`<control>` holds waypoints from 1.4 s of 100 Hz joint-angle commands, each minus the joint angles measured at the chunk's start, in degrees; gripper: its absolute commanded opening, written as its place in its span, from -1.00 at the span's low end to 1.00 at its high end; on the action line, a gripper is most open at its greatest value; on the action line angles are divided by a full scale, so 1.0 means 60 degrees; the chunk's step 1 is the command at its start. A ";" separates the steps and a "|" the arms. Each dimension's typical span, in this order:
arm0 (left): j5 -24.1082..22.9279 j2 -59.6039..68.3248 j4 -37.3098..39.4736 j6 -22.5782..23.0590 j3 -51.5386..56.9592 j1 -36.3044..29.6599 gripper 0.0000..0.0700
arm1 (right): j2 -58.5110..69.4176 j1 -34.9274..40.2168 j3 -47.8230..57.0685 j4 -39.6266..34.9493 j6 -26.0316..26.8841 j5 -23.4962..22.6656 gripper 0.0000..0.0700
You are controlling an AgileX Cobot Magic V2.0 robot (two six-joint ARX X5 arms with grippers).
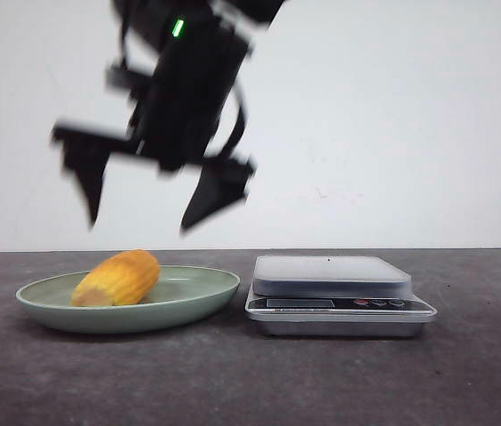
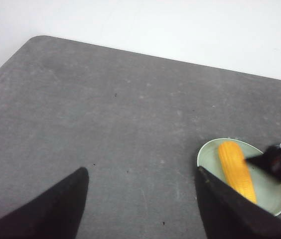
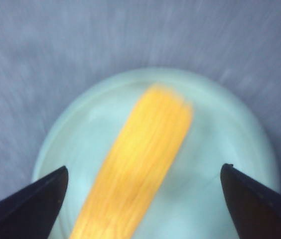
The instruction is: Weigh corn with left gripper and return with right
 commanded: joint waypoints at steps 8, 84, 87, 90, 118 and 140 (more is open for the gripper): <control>-0.0066 -0.0004 0.0168 0.0138 0.0109 -0.0066 0.11 | -0.1639 -0.0696 0.0229 -0.0299 -0.0965 -0.0033 0.77; -0.0036 -0.0004 0.0980 0.1078 0.0040 -0.0084 0.11 | -1.1828 -0.2812 -0.0113 -0.6772 -0.2146 0.0346 0.77; -0.0033 -0.0004 0.1147 0.1129 -0.0007 -0.0084 0.11 | -1.2142 -0.2812 -0.0266 -0.6907 -0.2135 0.0346 0.77; -0.0004 -0.0004 0.1297 0.1147 -0.0062 -0.0084 0.11 | -1.2462 -0.2816 -0.0452 -0.7023 -0.2124 0.0382 0.77; 0.0040 -0.0004 0.1996 0.1257 -0.1173 -0.0091 0.11 | -1.5365 -0.2896 -0.3191 -0.6838 -0.2014 0.0659 0.77; 0.0124 -0.0004 0.2911 0.1297 -0.2284 -0.0095 0.06 | -1.6229 -0.2903 -0.4998 -0.6211 -0.1836 0.0586 0.74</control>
